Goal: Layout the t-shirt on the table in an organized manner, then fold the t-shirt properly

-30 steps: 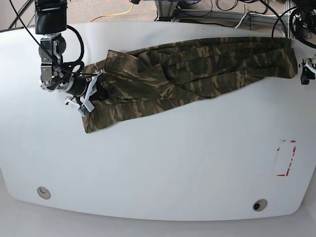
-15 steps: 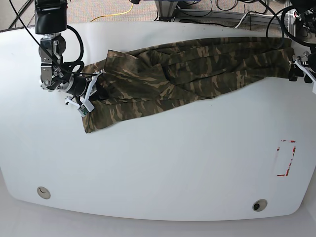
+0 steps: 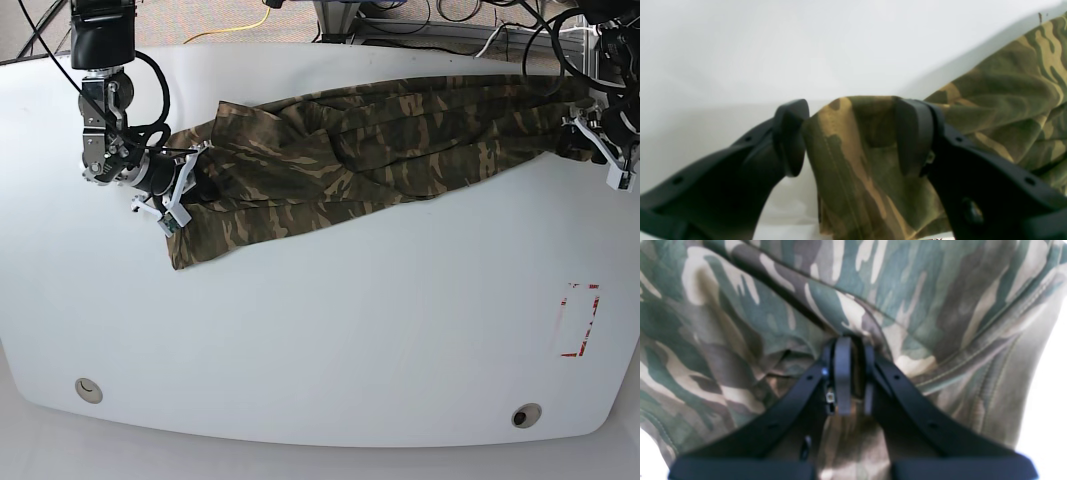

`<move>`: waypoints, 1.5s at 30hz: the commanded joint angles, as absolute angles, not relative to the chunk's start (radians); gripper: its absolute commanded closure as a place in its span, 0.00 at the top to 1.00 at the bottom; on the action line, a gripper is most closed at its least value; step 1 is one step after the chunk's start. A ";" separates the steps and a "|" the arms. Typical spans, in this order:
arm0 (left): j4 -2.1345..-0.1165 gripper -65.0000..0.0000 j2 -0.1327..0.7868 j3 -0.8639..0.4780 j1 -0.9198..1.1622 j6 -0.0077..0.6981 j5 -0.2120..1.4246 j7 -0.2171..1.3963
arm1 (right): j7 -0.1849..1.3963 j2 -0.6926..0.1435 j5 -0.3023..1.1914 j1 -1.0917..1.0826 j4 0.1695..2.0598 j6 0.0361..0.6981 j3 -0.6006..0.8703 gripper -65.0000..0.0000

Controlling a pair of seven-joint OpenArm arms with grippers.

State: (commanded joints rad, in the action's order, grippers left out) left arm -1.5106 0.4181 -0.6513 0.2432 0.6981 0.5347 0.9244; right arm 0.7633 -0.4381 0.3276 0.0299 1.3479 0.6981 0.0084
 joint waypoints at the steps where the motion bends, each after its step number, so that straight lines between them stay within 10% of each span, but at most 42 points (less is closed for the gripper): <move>1: -1.511 0.40 0.418 -0.651 0.243 0.698 0.535 0.924 | 0.763 -0.438 0.328 0.030 1.348 0.698 0.008 0.07; 7: -1.512 0.09 0.420 -0.654 0.243 0.698 0.536 0.923 | 0.763 -0.438 0.325 0.030 1.348 0.698 0.008 0.07; 45: -1.675 0.09 0.463 -0.541 -0.051 0.698 0.400 0.924 | 0.763 -0.444 0.323 0.028 1.348 0.698 0.008 0.07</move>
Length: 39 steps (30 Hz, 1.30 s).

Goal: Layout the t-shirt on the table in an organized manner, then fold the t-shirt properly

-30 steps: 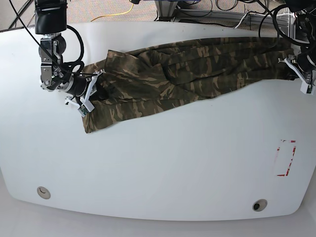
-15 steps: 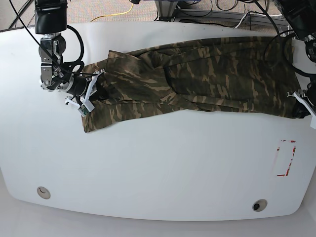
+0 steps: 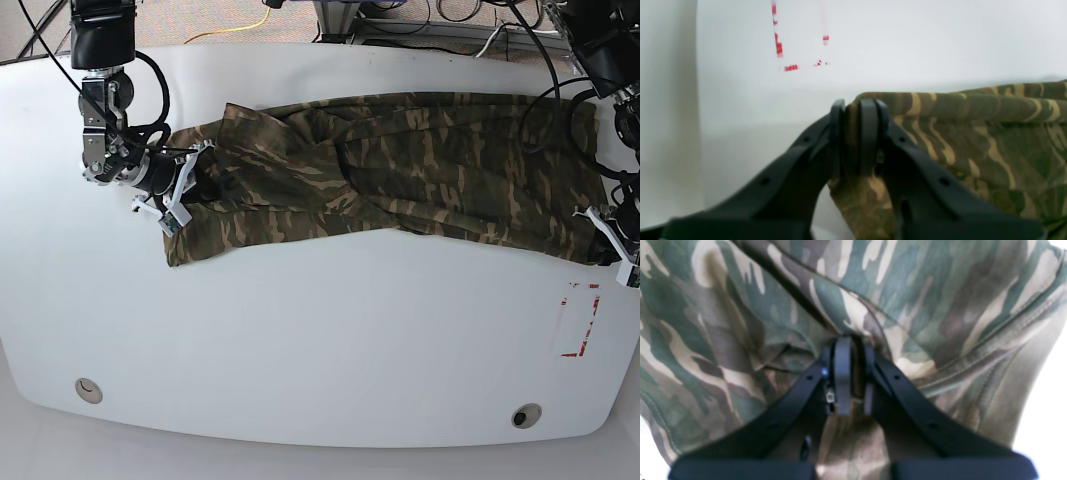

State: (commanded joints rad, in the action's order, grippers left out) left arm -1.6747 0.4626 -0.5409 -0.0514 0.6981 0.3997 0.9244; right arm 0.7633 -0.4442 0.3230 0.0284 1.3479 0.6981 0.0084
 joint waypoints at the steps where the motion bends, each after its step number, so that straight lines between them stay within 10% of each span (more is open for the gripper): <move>1: -1.702 0.09 0.463 -0.542 -0.028 0.698 0.400 0.924 | 0.763 -0.444 0.323 0.028 1.346 0.698 0.008 0.07; 18: -1.883 0.11 0.458 -0.535 0.366 0.698 0.401 0.924 | 0.763 -0.446 0.321 -0.010 1.343 0.698 0.007 0.07; 26: -1.880 0.58 0.456 -0.541 0.476 0.698 0.401 0.924 | 0.763 -0.444 0.321 -0.018 1.343 0.698 0.004 0.07; 39: -1.879 0.60 0.506 -0.812 0.427 0.698 0.687 1.006 | 0.800 -0.424 0.321 -0.041 1.342 0.698 0.002 0.07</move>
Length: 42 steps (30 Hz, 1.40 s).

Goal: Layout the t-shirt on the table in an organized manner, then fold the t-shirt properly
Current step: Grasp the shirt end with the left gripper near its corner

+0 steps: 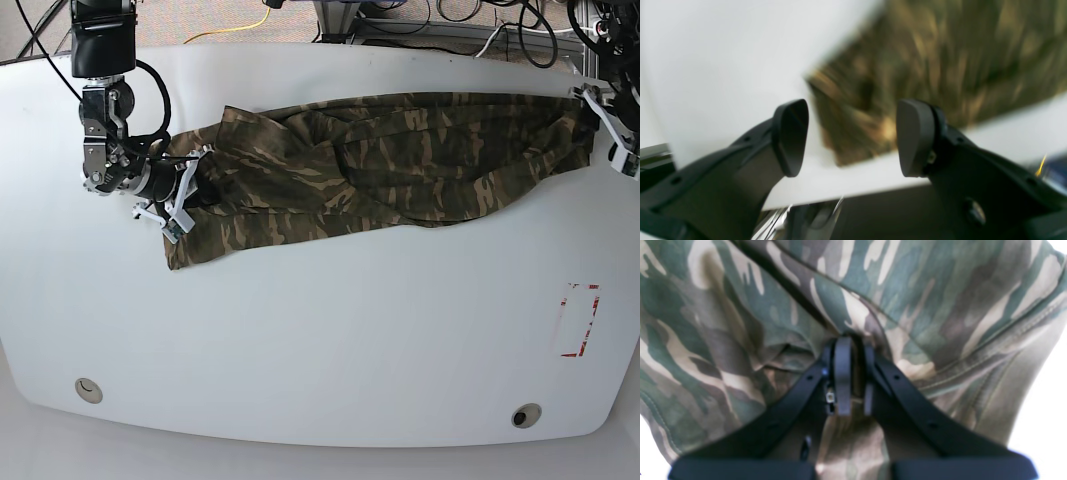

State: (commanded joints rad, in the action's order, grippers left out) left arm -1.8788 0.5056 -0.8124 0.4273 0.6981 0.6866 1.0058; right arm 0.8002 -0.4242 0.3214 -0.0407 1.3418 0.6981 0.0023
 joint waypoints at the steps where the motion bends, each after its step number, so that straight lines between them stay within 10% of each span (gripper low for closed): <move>1: -1.876 0.60 0.507 -0.826 0.407 0.698 0.704 1.020 | 0.800 -0.424 0.321 -0.041 1.342 0.698 0.002 0.07; 42: -1.560 0.59 0.331 -0.581 0.202 0.698 0.552 1.056 | 0.800 -0.418 0.321 -0.036 1.343 0.698 0.004 0.07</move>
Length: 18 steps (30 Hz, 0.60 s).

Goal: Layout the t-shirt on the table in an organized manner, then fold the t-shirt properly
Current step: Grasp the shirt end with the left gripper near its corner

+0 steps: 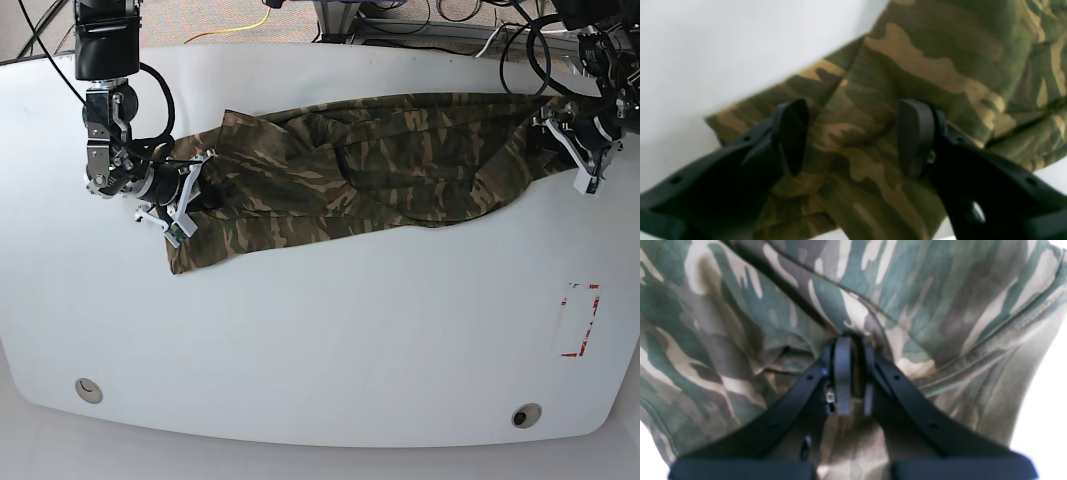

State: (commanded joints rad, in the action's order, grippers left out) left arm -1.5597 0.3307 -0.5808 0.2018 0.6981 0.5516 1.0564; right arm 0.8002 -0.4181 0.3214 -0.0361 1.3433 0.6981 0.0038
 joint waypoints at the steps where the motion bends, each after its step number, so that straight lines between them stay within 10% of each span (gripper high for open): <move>1: -1.560 0.59 0.331 -0.581 0.203 0.698 0.552 1.056 | 0.800 -0.418 0.321 -0.036 1.343 0.698 0.004 0.07; 18: -1.560 0.18 0.334 -0.579 0.220 0.698 0.550 1.056 | 0.800 -0.418 0.321 -0.036 1.343 0.698 0.005 0.07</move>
